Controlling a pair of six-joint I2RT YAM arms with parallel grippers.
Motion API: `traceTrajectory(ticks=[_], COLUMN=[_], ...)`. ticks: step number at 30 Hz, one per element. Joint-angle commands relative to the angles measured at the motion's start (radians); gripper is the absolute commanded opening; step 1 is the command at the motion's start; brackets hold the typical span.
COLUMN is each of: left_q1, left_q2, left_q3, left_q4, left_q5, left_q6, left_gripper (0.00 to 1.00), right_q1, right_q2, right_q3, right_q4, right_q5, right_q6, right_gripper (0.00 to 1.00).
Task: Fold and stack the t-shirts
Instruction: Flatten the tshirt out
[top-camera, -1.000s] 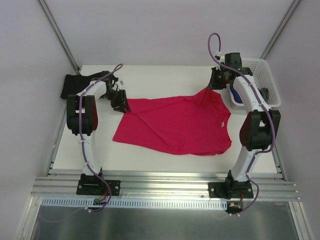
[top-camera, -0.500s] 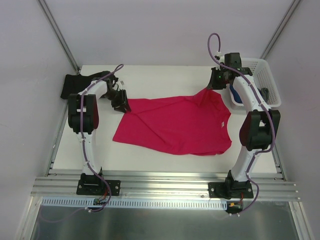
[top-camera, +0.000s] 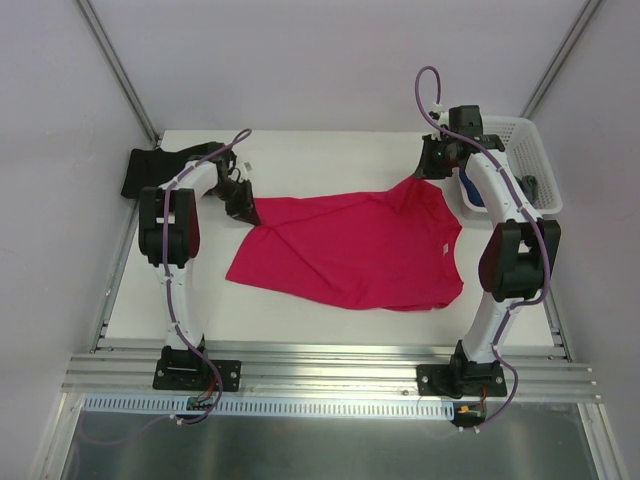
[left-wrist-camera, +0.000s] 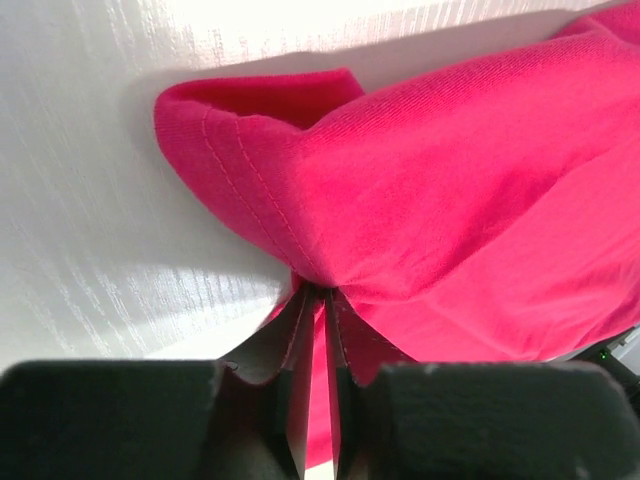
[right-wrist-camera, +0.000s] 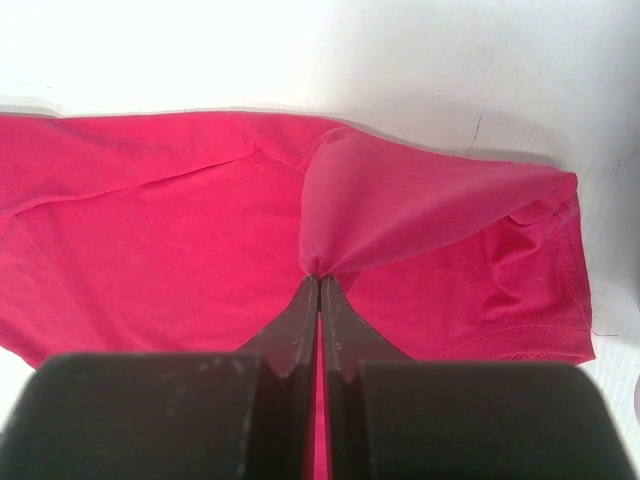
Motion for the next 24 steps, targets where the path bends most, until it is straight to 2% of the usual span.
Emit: traceTrajectory(ticks=[1,2,5,6,12,24], left_q1=[-0.007,-0.005,0.001,0.002,-0.004,-0.012], left_q2=[-0.018,-0.033,-0.064,-0.070,-0.098,-0.052], left_q3=[0.009,0.006,-0.016,-0.017,-0.025,0.004], left_q4=[-0.013,-0.013,-0.015,-0.016,-0.016,-0.013], left_q5=[-0.013,-0.019,-0.033,-0.033,-0.006,0.016], left_q6=[0.007,0.005,-0.003,-0.003,-0.020,-0.023], left_gripper=[0.07,0.07,0.32,0.44,0.45,0.37], right_q1=[0.008,0.007,0.008,0.010,0.010,0.010], right_q2=[-0.002,-0.004,-0.002,-0.002,0.005,-0.009], right_q3=[0.048,0.048,0.047,0.048,0.056,0.033], right_q4=[0.018,0.019,0.022,0.026,0.030,0.027], right_q5=[0.006,0.006,0.003,0.004,-0.002,0.011], right_q6=[0.006,0.005,0.006,0.008,0.012,0.003], right_gripper=[0.01,0.01,0.01,0.01,0.00,0.01])
